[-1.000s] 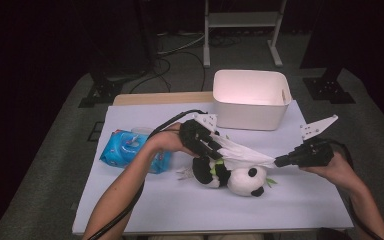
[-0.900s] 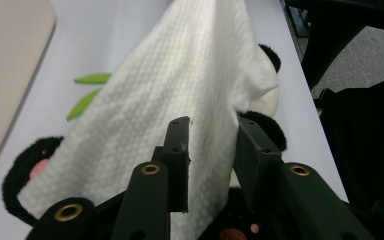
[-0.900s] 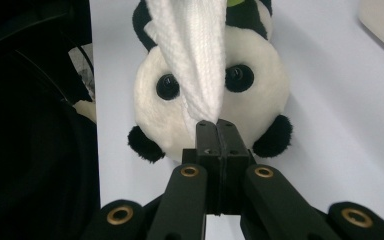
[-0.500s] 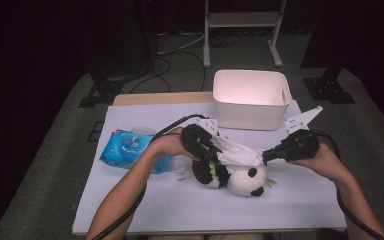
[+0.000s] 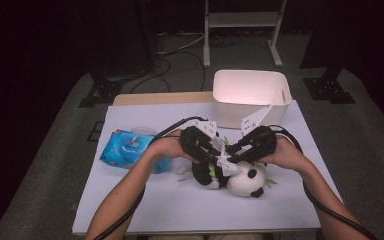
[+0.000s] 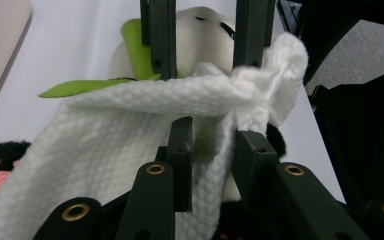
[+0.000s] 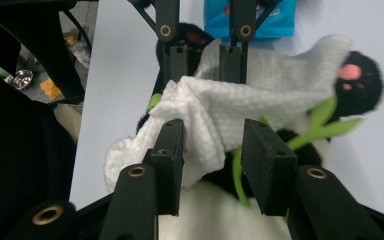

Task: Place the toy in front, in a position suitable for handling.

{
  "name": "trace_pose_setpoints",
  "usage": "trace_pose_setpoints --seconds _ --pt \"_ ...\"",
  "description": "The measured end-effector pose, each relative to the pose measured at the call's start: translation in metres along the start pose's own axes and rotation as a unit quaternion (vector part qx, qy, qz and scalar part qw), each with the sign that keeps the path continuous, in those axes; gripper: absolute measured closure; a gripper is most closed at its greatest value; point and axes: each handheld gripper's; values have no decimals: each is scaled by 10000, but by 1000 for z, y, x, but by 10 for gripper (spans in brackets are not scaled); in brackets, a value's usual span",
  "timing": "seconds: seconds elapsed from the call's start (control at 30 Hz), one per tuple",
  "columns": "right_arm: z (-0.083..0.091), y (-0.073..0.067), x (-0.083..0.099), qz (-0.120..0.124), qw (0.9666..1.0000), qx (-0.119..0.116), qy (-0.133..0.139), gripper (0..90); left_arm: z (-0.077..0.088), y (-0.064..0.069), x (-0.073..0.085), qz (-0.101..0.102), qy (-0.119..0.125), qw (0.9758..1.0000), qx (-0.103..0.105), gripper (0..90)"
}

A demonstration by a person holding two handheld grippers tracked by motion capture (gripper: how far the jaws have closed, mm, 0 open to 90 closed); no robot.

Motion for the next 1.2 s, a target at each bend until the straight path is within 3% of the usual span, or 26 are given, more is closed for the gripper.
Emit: trace_pose_setpoints --seconds 0.1,0.27,0.33,0.57,0.73,0.93,1.2 --pt "-6 2 0 -34 10000 -6 -17 614 2 0 1 20 -47 10000 -17 718" --pt "-16 6 3 -121 9998 -55 -118 831 6 1 7 134 -115 9998 -44 686" --pt "-16 8 6 -198 9996 -134 -155 867 8 2 9 142 -132 9998 -73 667" --pt "3 7 22 -283 9995 -138 -52 874 16 4 14 236 -19 9996 -149 648" --pt "33 10 42 -478 9987 -16 169 874 19 5 15 272 4 9995 -173 634" --pt "53 13 59 -660 9976 93 200 874 18 3 15 274 26 9995 -171 635" --pt "66 20 83 -952 9950 295 109 873 18 3 16 281 20 9994 -176 634"
Point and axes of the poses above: each handheld gripper's, and its own axes: z roughly backward along the jaws, x roughly out of its underside, y roughly to its right, and after that the axes turned 15 degrees about -z, right-handed
